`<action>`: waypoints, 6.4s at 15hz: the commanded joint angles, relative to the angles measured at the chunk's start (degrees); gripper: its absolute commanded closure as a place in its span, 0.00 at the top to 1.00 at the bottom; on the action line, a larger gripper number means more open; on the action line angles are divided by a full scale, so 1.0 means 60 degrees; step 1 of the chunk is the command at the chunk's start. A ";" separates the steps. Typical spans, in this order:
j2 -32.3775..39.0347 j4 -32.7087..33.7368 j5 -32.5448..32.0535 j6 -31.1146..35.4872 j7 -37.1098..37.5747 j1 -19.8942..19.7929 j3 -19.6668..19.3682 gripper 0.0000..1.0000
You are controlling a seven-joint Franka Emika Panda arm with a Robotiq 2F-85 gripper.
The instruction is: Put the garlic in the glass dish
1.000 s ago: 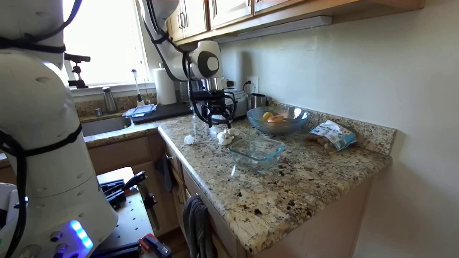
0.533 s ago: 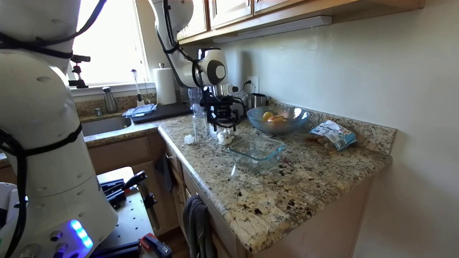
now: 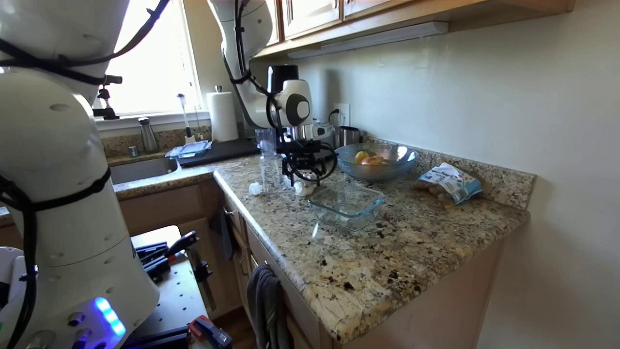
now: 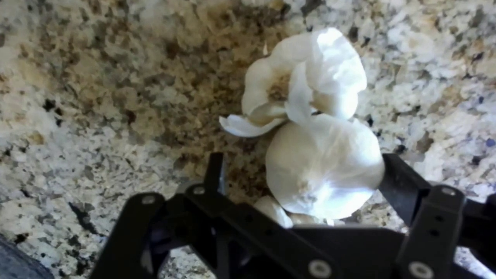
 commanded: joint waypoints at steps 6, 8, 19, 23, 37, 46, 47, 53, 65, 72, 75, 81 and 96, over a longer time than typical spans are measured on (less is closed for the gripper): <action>-0.0590 -0.0322 0.0297 -0.0182 0.0028 0.0008 0.0031 0.40; -0.0867 -0.0407 0.0694 -0.0411 0.0099 -0.0088 0.0163 0.40; -0.2792 -0.1028 0.0839 -0.0655 0.2642 -0.0121 -0.0936 0.40; -0.2975 -0.1317 0.0448 -0.0707 0.3902 -0.0331 -0.1802 0.40; -0.2066 -0.2097 0.0622 -0.0506 0.6503 -0.0683 -0.2762 0.40; -0.3155 -0.2394 0.0448 -0.0654 0.6972 -0.0227 -0.2542 1.00; -0.3348 -0.2420 0.0700 -0.0744 0.6769 -0.0238 -0.2361 1.00; -0.3604 -0.2051 0.1533 -0.0995 0.6273 -0.0030 -0.1168 1.00; -0.1061 -0.0672 0.2324 -0.1047 0.5763 0.0261 -0.0679 1.00; -0.0610 -0.0459 0.2239 -0.1064 0.5840 0.0331 -0.0928 0.72; -0.0630 -0.0530 0.2243 -0.1031 0.5840 0.0311 -0.1008 0.56; -0.0690 -0.0583 0.2362 -0.1007 0.5726 0.0244 -0.0995 0.16; -0.3422 -0.1004 0.1058 -0.2370 0.7555 0.0033 -0.1815 0.15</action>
